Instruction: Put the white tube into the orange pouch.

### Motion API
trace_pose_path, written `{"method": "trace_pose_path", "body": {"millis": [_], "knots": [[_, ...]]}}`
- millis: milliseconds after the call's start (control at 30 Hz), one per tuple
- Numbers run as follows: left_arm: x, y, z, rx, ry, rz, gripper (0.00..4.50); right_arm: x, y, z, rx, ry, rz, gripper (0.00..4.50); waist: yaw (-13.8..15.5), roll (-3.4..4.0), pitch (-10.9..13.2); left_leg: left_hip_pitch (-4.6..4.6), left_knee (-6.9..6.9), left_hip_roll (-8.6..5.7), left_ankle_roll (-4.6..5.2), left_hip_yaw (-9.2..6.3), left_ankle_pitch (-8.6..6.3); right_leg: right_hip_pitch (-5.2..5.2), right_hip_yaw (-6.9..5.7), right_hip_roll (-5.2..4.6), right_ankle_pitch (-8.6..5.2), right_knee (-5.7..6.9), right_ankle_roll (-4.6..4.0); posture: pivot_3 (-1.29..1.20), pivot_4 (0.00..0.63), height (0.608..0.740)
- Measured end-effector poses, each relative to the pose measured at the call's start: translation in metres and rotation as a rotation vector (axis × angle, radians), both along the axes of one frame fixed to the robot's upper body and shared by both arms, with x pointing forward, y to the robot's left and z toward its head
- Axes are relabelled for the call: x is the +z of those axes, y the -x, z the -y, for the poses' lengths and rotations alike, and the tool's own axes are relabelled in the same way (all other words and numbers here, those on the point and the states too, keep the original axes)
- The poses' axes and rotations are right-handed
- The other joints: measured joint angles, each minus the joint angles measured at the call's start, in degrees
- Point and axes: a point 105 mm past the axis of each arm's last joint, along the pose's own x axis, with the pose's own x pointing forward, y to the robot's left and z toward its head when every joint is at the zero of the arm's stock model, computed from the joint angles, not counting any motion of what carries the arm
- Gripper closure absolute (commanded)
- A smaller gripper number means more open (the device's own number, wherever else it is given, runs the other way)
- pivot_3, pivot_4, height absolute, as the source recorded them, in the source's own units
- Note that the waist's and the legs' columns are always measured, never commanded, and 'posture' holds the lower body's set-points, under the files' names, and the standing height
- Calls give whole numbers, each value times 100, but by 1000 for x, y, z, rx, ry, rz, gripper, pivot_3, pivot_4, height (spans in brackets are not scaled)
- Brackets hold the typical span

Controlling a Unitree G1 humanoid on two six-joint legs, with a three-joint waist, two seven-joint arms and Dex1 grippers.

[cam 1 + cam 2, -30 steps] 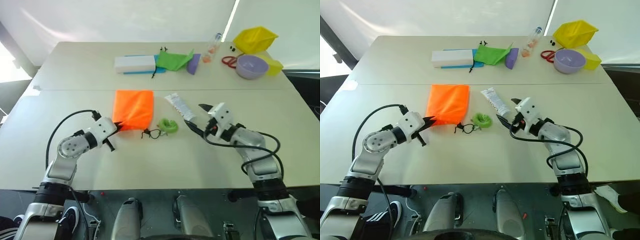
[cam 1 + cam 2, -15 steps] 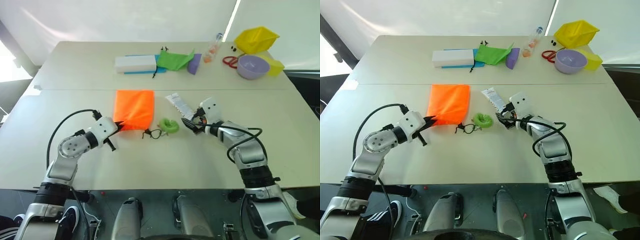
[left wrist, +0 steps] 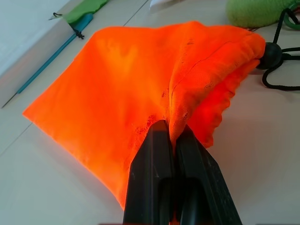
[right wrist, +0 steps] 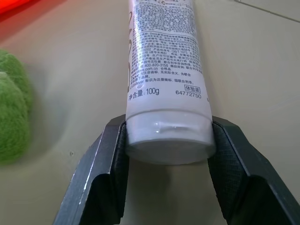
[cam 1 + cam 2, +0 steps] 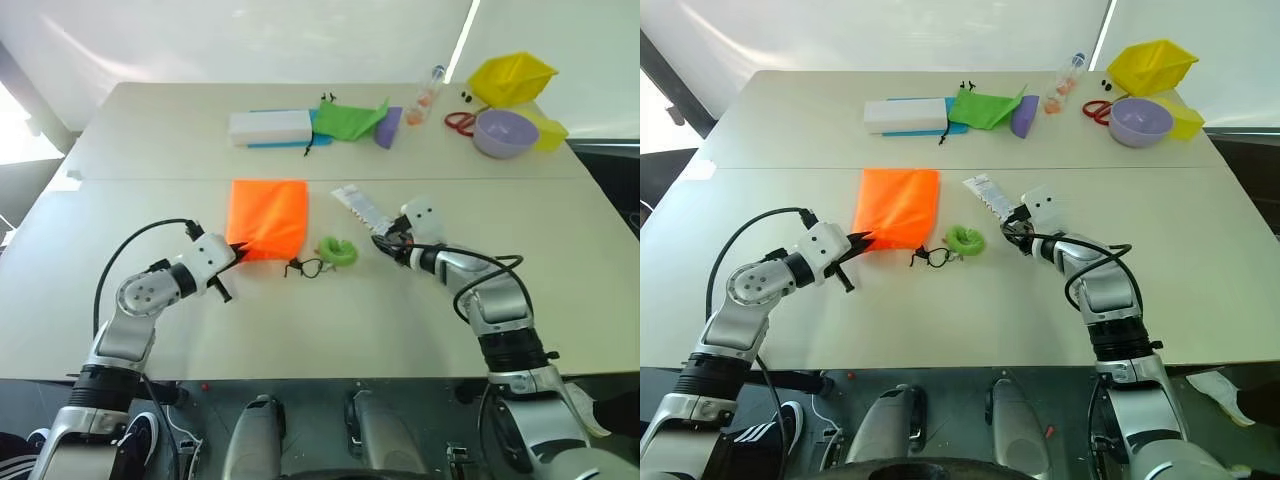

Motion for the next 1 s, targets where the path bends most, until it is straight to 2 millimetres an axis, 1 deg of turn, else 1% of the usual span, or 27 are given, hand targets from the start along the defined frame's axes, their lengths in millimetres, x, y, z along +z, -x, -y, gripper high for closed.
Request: {"method": "trace_pose_path", "body": {"millis": [33,67,100,133,200,300,367,433,533,633,733,800,867,1000], "knots": [[0,1,1,-3,3,-5,4500,6,6,-1,35,-21,17,2698,9,0,0,-2,-2,0,0,-1,0,-1,0,0,-1,0,3,0,150,740],[-1,2,1,-5,8,-12,4500,13,17,-5,97,-50,34,2698,13,0,0,-3,-5,0,0,-3,0,-2,-1,0,-3,0,9,0,150,740],[-1,2,2,-6,11,-20,4500,19,30,-10,168,-69,48,2698,20,0,0,-5,-7,0,1,-5,-1,-2,-2,0,-1,0,19,0,150,740],[0,3,3,-11,14,-21,4500,23,51,-15,273,-75,47,2698,25,0,0,-6,-11,-1,2,-8,-1,-1,-4,0,-1,0,31,0,150,740],[1,4,3,-13,12,-29,4500,24,79,-25,415,-84,25,2698,8,-1,-1,-5,-10,-1,4,-8,-3,1,-4,-1,-4,-3,30,0,150,740],[7,5,8,-31,15,-32,4500,13,109,-33,536,-78,-55,2698,-20,-2,-1,1,-3,-1,3,-6,-3,2,-3,-1,-9,-2,7,0,150,740],[10,7,11,-46,18,-36,4500,2,118,-36,570,-53,-99,2698,-21,-2,-1,5,2,0,3,-7,-2,4,-3,0,-2,-2,-3,0,150,740],[14,7,13,-55,14,-40,4500,-6,121,-40,585,-25,-112,2698,-22,-3,-1,7,5,0,2,-8,-2,3,-3,1,1,-2,-6,0,150,740],[22,7,15,-66,-1,-33,4500,-14,123,-52,598,-10,-106,2698,-18,-3,-1,7,5,0,1,-12,-2,2,-5,3,1,-2,-6,0,150,740],[29,7,18,-74,-10,-28,4500,-14,112,-66,565,-28,-53,2698,-23,-3,-1,6,5,0,0,-15,-1,0,-3,7,10,-2,-21,0,150,740],[33,8,19,-81,-23,-27,4500,-11,105,-73,534,-36,-15,2698,-3,-4,-1,0,3,0,0,-13,-1,-3,-3,6,2,-4,-9,0,150,740],[33,8,17,-70,-25,-35,4500,-8,95,-79,484,-65,14,2698,-1,-4,-1,-4,1,-1,0,-12,-1,-5,-3,6,-1,-5,-5,0,150,740],[35,7,16,-67,-26,-30,4500,-8,91,-81,453,-82,18,2698,1,-4,-1,-6,1,-1,0,-12,-1,-6,-3,5,-1,-6,-3,0,150,740],[34,8,17,-72,-25,-30,4500,-11,86,-83,409,-60,24,2698,7,-4,-1,-6,3,-2,0,-11,-1,-5,-3,3,-1,-5,-3,0,150,740]]}}
